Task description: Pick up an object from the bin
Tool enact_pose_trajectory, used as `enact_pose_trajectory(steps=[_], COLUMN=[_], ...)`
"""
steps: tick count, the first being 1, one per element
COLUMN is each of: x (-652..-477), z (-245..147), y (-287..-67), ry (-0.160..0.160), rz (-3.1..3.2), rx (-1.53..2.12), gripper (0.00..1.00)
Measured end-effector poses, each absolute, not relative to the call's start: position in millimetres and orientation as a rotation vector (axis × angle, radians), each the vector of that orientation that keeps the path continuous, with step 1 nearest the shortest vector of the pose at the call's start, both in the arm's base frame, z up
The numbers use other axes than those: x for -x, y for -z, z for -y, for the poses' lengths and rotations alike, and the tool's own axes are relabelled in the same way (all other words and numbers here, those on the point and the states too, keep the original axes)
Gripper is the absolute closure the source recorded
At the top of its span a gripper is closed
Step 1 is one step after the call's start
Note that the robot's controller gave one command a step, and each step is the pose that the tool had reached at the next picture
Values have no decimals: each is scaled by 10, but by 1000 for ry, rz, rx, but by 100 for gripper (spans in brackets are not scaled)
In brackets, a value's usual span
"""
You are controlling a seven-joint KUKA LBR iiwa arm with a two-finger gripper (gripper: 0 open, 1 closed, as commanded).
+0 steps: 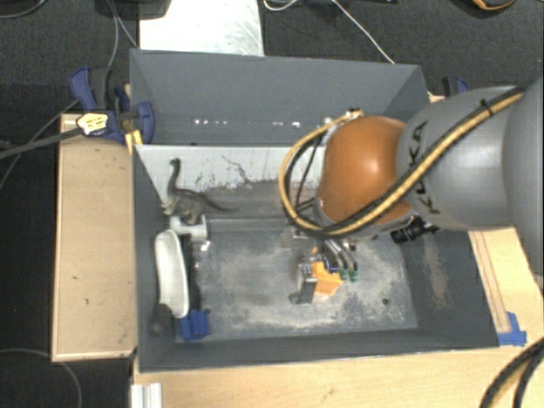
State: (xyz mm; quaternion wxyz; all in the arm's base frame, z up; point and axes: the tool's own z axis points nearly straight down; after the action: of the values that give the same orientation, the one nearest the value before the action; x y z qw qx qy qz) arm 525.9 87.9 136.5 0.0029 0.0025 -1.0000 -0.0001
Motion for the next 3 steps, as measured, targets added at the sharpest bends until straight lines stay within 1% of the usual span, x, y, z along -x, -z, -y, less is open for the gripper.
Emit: enact_pose_trajectory(steps=[1, 2, 3], x=[-5278, -4805, -5001], z=[-875, -149, -188], y=[-1410, -1572, -1575], ry=[2, -2, 3], rz=[3144, 3131, 3138], rx=[-2, -160, 245], gripper=[0, 0, 0])
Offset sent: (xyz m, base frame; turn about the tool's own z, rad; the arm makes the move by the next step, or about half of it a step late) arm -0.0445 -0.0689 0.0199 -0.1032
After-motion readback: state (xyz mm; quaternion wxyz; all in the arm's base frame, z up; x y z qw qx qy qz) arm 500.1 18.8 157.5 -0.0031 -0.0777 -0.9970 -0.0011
